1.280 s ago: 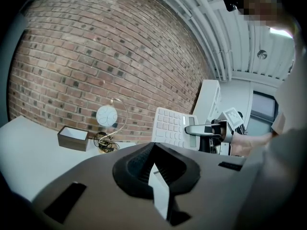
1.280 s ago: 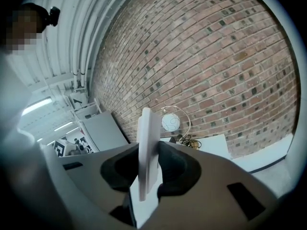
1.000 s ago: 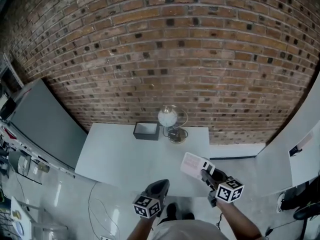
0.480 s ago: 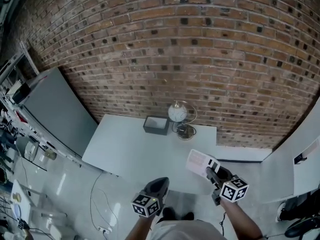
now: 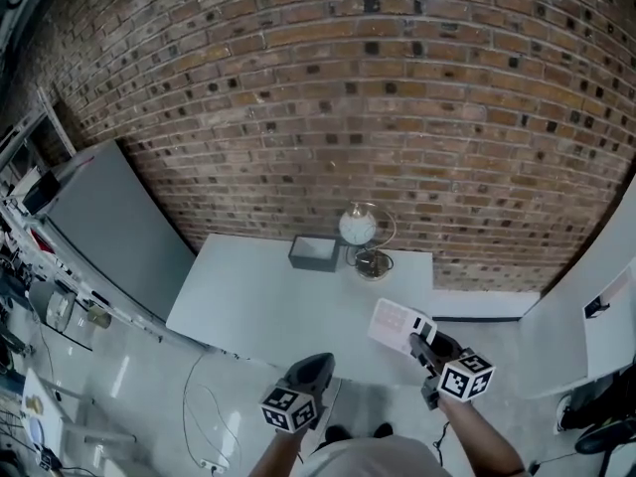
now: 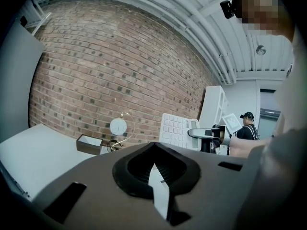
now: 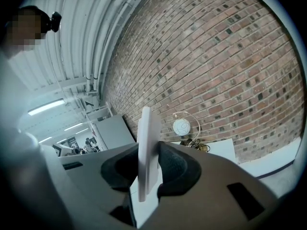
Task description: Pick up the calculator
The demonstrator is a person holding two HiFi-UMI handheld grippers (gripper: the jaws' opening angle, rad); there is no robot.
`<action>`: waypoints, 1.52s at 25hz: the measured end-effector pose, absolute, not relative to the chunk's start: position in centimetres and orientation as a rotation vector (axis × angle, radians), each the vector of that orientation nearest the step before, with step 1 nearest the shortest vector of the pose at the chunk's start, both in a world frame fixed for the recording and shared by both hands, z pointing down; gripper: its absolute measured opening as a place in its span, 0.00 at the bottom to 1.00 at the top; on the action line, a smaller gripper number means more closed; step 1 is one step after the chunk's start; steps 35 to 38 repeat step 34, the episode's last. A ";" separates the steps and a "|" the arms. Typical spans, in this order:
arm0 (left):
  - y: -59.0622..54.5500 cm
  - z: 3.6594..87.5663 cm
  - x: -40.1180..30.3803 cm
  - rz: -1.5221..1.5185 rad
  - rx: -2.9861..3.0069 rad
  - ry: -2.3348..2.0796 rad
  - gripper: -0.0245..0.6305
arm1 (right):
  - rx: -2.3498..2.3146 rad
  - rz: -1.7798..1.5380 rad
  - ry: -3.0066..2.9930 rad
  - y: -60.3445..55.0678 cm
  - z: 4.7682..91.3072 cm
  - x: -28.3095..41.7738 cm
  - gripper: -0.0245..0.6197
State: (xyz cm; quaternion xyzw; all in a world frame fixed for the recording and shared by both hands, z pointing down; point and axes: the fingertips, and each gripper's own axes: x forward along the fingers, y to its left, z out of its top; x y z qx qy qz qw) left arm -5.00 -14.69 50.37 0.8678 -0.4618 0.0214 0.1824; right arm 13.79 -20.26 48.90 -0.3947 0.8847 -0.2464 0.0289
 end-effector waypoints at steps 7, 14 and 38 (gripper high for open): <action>-15.2 50.0 -7.6 0.040 2.466 -1.273 0.06 | -1.243 -0.794 2.677 -20.0 48.9 11.6 0.20; -15.9 49.9 -9.0 0.025 2.473 -1.254 0.06 | -1.276 -0.777 2.672 -20.3 48.6 10.6 0.20; -17.4 49.9 -9.1 -0.003 2.477 -1.236 0.06 | -1.308 -0.761 2.661 -21.2 48.0 10.9 0.20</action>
